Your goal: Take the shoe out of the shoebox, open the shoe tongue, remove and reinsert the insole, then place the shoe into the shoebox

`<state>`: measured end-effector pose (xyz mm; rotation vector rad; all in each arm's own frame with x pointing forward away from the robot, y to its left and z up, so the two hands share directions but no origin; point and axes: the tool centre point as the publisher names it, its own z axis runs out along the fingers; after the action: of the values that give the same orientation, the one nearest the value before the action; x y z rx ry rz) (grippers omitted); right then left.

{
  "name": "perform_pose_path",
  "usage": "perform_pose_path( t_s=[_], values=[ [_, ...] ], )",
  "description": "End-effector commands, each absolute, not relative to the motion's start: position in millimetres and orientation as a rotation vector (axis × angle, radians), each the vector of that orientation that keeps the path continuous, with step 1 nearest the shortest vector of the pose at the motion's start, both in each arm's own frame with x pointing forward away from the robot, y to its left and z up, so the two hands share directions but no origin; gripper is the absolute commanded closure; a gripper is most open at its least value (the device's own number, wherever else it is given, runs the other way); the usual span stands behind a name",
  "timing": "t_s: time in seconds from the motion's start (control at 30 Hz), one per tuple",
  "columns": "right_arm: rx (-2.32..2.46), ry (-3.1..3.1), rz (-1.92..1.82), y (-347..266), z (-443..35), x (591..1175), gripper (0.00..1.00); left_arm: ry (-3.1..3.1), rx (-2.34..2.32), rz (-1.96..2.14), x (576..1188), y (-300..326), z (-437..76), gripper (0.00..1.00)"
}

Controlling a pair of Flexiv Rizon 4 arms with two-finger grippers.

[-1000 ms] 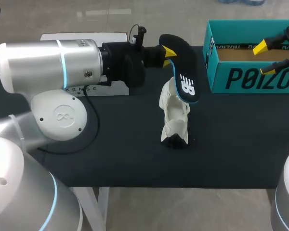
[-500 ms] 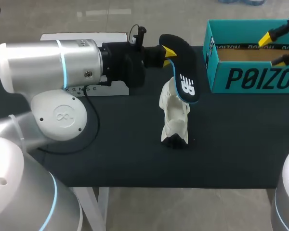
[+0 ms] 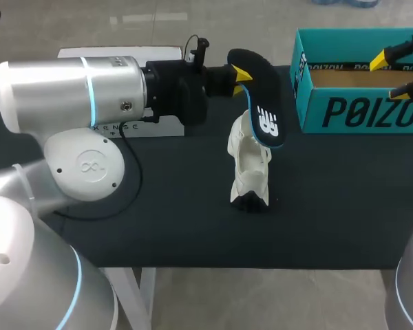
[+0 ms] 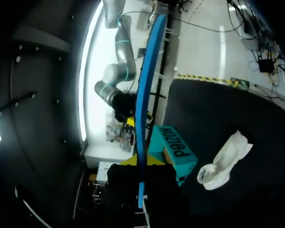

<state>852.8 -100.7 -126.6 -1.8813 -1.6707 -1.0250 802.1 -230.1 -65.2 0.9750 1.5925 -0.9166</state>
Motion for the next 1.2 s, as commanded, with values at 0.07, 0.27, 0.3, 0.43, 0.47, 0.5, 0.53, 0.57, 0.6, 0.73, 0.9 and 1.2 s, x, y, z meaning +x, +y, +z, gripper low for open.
perform_pose_path(
  t_s=[0.07,0.27,0.3,0.43,0.47,0.5,0.53,0.57,0.6,0.73,0.9,1.2],
  values=[
    [-1.904,-1.664,-1.055,-99,-127,849,0.0,1.63,0.941,-0.965,803,-232,-66,1.0],
    [-1.904,-1.664,-1.055,-99,-127,849,0.0,1.881,0.982,-1.014,787,-243,-96,1.0],
    [-1.904,-1.664,-1.055,-99,-127,849,0.0,1.894,0.982,-1.011,786,-243,-100,1.0],
    [-1.904,-1.664,-1.055,-99,-127,849,0.0,1.999,1.016,-1.09,779,-237,-116,1.0],
    [-1.904,-1.664,-1.055,-99,-127,849,0.0,2.022,1.04,-1.133,776,-237,-121,1.0],
    [-1.904,-1.664,-1.055,-99,-127,849,0.0,2.062,1.114,-1.147,772,-237,-126,1.0],
    [-1.904,-1.664,-1.055,-99,-127,849,0.0,2.075,1.166,-1.133,768,-238,-132,1.0],
    [-1.904,-1.664,-1.055,-99,-127,849,0.0,2.075,1.166,-1.133,768,-238,-132,1.0],
    [-1.904,-1.664,-1.055,-99,-127,849,0.0,2.075,1.166,-1.133,768,-238,-132,1.0],
    [-1.904,-1.664,-1.055,-99,-127,849,0.0,2.075,1.166,-1.133,768,-238,-132,1.0],
    [-1.904,-1.664,-1.055,-99,-127,849,0.0,2.075,1.166,-1.133,768,-238,-132,1.0],
    [-1.904,-1.664,-1.055,-99,-127,849,0.0,2.032,1.152,-1.147,769,-237,-156,1.0]
  ],
)
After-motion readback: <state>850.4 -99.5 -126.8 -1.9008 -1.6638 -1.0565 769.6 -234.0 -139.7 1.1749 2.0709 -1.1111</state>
